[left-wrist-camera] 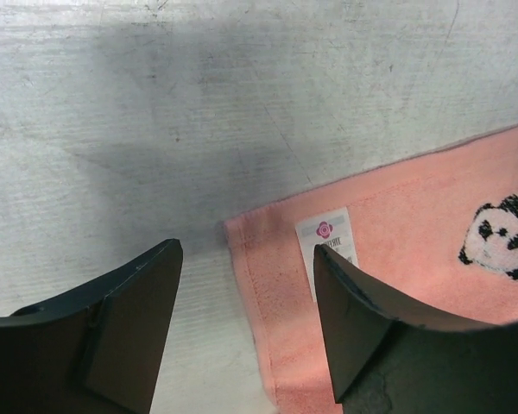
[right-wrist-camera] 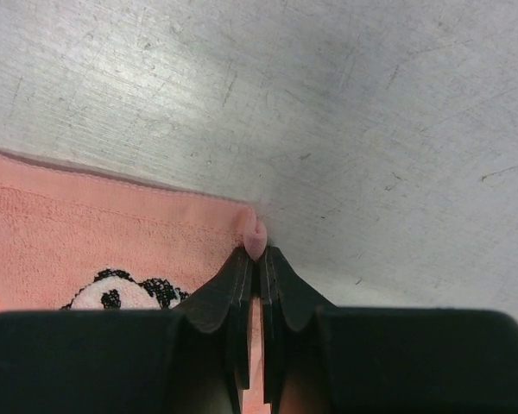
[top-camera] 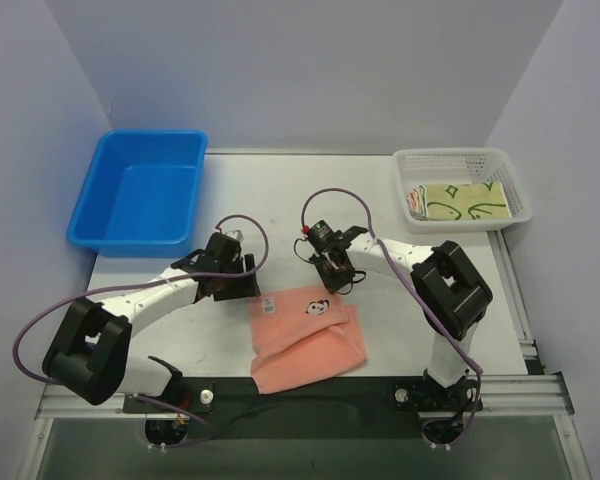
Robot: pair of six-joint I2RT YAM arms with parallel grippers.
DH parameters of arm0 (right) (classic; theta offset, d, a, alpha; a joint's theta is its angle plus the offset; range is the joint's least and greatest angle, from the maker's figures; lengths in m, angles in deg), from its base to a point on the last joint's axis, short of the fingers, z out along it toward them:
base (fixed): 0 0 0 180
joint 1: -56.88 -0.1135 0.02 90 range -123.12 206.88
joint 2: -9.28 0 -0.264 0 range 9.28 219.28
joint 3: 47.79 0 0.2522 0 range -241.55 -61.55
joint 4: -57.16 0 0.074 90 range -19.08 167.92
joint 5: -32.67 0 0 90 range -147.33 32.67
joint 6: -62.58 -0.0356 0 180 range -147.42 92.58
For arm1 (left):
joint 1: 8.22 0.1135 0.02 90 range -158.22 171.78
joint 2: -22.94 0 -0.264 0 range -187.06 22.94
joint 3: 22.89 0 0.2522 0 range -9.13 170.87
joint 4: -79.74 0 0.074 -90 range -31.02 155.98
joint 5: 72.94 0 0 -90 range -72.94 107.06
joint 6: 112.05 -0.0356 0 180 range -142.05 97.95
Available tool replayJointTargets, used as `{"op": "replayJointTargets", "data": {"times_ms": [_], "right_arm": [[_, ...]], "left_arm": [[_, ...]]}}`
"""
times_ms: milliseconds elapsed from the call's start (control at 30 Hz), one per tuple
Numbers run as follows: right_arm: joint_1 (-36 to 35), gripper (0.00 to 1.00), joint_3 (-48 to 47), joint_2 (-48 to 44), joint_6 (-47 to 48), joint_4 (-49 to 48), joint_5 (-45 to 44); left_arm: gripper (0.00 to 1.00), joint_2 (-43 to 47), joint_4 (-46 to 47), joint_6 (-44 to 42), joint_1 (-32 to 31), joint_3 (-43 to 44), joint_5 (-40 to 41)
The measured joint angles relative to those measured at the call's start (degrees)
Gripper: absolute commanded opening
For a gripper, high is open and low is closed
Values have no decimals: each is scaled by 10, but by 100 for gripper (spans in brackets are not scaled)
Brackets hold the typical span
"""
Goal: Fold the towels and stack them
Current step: Flatten out the crumpled towel
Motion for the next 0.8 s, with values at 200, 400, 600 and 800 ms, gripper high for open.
{"op": "replayJointTargets", "data": {"times_ms": [200,400,600,800], "right_arm": [[0,0,5,-3,1,-5,0],[0,0,9,-6,2,-10,0],[0,0,16,-11,3,-17,0],[0,0,22,-15,3,-24,1]], "left_arm": [[68,-54,-12,-4,-45,25,41],[61,-99,-40,-12,-83,68,97],[50,-135,-69,-18,-100,103,139],[35,-154,-82,-17,-109,120,156]]}}
